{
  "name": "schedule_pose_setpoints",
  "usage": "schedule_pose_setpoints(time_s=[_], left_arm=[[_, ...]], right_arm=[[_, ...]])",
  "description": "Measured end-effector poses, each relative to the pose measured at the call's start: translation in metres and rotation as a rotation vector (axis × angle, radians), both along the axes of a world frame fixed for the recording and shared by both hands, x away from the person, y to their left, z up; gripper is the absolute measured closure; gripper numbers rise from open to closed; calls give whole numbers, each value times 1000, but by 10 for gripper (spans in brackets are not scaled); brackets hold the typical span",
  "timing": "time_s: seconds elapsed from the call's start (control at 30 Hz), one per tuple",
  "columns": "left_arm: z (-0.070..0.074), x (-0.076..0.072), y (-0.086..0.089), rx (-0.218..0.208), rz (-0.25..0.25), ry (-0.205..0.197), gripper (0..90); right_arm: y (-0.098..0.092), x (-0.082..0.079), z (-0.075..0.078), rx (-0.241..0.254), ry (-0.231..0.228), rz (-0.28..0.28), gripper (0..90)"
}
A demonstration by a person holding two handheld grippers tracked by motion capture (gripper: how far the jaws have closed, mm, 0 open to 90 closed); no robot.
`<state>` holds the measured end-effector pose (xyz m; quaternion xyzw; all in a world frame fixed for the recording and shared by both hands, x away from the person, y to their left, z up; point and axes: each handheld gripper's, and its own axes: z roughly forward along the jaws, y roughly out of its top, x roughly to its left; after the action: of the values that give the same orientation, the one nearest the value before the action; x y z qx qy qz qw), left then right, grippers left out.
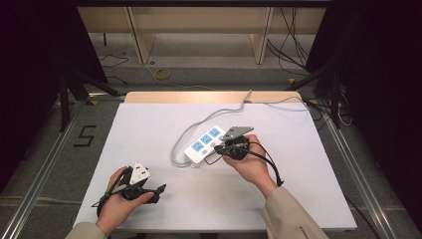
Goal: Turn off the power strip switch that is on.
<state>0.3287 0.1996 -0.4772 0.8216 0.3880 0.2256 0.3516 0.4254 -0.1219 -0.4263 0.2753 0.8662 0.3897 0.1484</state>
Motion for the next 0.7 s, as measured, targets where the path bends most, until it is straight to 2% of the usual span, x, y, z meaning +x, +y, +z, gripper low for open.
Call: schedule_pose_setpoints(time_s=[0.7], left_arm=[[0,0,-1,-1,1,-4,154]], right_arm=[[5,6,-8,-19,24,-3,900]])
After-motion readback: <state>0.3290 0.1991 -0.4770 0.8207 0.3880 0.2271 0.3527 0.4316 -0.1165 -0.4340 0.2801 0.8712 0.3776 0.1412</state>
